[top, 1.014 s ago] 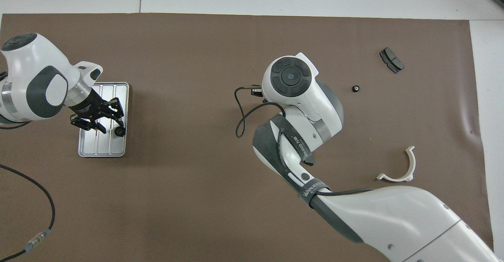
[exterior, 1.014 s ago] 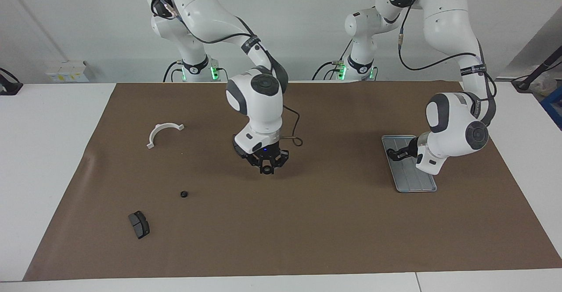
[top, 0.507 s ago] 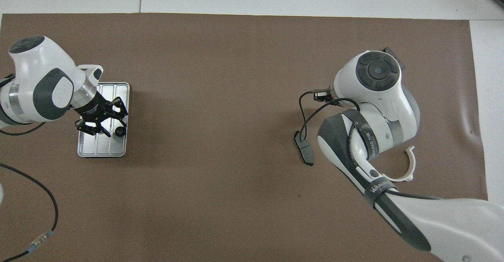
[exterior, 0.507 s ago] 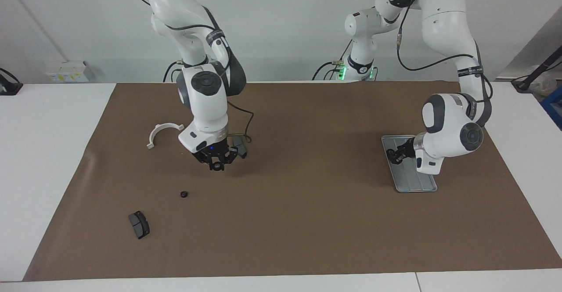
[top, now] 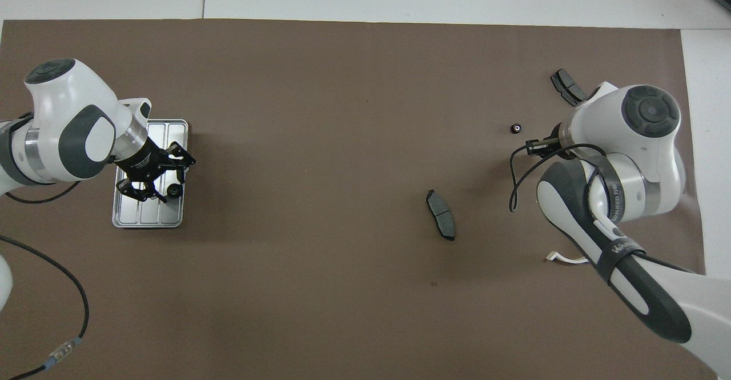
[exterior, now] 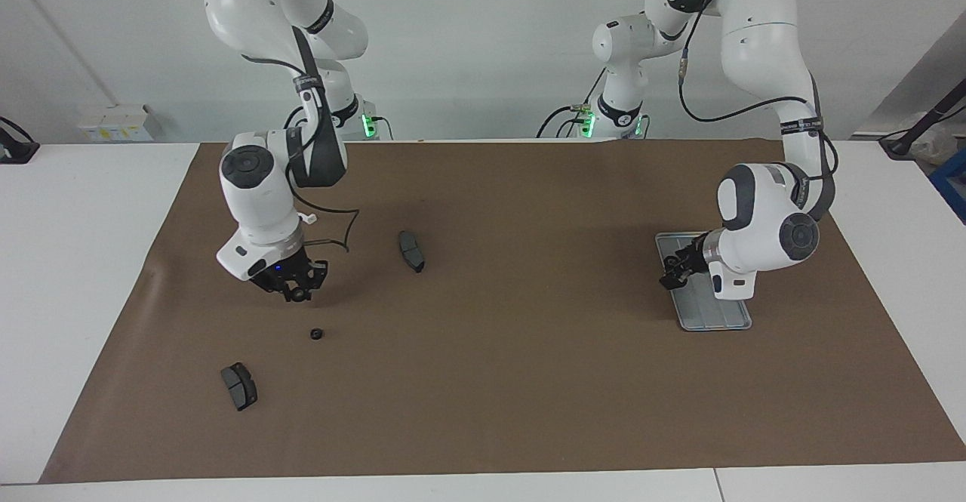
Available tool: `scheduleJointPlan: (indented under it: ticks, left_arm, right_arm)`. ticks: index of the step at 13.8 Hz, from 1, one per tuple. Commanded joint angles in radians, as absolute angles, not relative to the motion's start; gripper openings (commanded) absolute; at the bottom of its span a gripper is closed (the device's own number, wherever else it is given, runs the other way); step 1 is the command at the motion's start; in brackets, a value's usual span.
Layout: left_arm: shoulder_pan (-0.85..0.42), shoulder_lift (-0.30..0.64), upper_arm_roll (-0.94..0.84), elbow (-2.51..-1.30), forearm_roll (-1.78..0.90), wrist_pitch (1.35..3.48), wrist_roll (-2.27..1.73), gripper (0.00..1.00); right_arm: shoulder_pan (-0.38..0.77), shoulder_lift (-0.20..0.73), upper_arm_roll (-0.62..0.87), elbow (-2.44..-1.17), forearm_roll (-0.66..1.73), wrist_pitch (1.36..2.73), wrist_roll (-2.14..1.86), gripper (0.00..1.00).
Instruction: Place bearing gear from tray to pile
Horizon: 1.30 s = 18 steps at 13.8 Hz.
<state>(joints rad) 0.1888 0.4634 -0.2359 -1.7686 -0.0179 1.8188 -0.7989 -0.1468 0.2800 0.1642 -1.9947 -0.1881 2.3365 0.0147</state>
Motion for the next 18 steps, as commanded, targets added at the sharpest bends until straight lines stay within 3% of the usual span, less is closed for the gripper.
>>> scheduleJointPlan:
  ticks: [1, 6, 9, 10, 12, 13, 14, 18]
  left_arm:
    - [0.181, 0.457, -0.232, -1.812, -0.009, 1.865, -0.848, 0.58]
    - [0.181, 0.456, -0.232, -1.812, -0.009, 1.871, -0.851, 0.55]
    - [0.179, 0.457, -0.232, -1.809, -0.009, 1.885, -0.857, 0.40]
    - [0.179, 0.459, -0.232, -1.807, -0.009, 1.890, -0.857, 0.36]
    - [0.181, 0.459, -0.232, -1.799, -0.011, 1.894, -0.857, 0.28]
    - [0.181, 0.459, -0.232, -1.796, -0.011, 1.893, -0.857, 0.26]
    - [0.181, 0.459, -0.232, -1.792, -0.011, 1.893, -0.857, 0.24]
    - [0.186, 0.457, -0.232, -1.723, -0.011, 1.859, -0.853, 0.24]
  right_arm:
    - [-0.196, 0.261, 0.179, -2.033, -0.164, 2.365, -0.078, 0.00]
    - [-0.250, 0.308, 0.181, -2.034, -0.163, 2.396, -0.109, 0.00]
    - [-0.247, 0.318, 0.179, -2.033, -0.138, 2.404, -0.106, 0.00]
    - [-0.245, 0.318, 0.179, -2.033, -0.138, 2.405, -0.103, 0.10]
    - [-0.242, 0.318, 0.181, -2.031, -0.138, 2.404, -0.103, 0.65]
    - [-0.242, 0.318, 0.179, -2.029, -0.138, 2.402, -0.103, 0.88]
    - [-0.242, 0.316, 0.179, -2.028, -0.138, 2.402, -0.101, 1.00]
    - [-0.232, 0.284, 0.181, -2.005, -0.138, 2.385, -0.078, 1.00]
